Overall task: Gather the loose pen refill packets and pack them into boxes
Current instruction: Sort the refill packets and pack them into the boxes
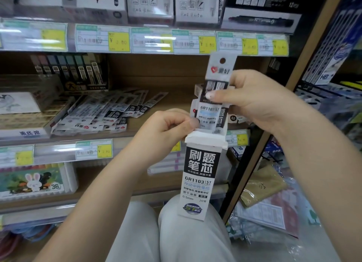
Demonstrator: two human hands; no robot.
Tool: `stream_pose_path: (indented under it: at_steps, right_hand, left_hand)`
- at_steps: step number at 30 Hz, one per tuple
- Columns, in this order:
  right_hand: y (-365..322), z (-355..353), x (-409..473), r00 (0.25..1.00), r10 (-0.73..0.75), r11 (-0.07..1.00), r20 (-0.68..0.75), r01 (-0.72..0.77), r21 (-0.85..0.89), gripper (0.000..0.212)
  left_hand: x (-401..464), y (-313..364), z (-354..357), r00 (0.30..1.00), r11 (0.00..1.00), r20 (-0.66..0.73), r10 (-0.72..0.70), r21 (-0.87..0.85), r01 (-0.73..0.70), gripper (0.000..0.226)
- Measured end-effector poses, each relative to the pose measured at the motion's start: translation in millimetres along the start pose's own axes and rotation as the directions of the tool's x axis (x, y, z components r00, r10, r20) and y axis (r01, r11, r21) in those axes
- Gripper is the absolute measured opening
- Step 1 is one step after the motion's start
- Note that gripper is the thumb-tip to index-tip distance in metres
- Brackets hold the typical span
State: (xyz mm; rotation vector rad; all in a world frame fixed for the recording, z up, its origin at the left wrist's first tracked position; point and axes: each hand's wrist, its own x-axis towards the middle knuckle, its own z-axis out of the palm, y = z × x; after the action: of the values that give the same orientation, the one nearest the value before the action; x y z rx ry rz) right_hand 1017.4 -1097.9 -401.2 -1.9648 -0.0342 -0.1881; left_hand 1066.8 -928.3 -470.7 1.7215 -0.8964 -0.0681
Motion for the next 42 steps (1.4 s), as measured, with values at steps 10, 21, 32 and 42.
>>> stream_pose_path:
  at_steps: [10, 21, 32, 42]
  right_hand:
    - [-26.4, -5.9, 4.5, 0.988, 0.065, 0.753, 0.141, 0.044, -0.657, 0.008]
    - [-33.2, 6.5, 17.4, 0.967, 0.105, 0.556, 0.234, 0.138, -0.820, 0.008]
    - [-34.6, 16.7, 24.8, 0.948, 0.149, 0.506, 0.281, 0.170, -0.845, 0.010]
    - [-26.1, 34.0, 27.7, 0.917, 0.257, 0.309, 0.305, 0.221, -0.925, 0.012]
  left_hand:
    - [5.8, 2.3, 3.3, 0.999, 0.998, 0.043, 0.022, 0.063, -0.025, 0.030]
    - [10.6, 1.4, -0.5, 1.000, 0.985, 0.016, -0.006, 0.171, 0.003, 0.032]
    - [12.1, 0.3, -1.2, 1.000, 0.980, 0.013, -0.001, 0.201, -0.002, 0.049]
    - [11.2, 0.6, -4.2, 0.988, 0.990, 0.079, -0.130, 0.058, 0.126, 0.029]
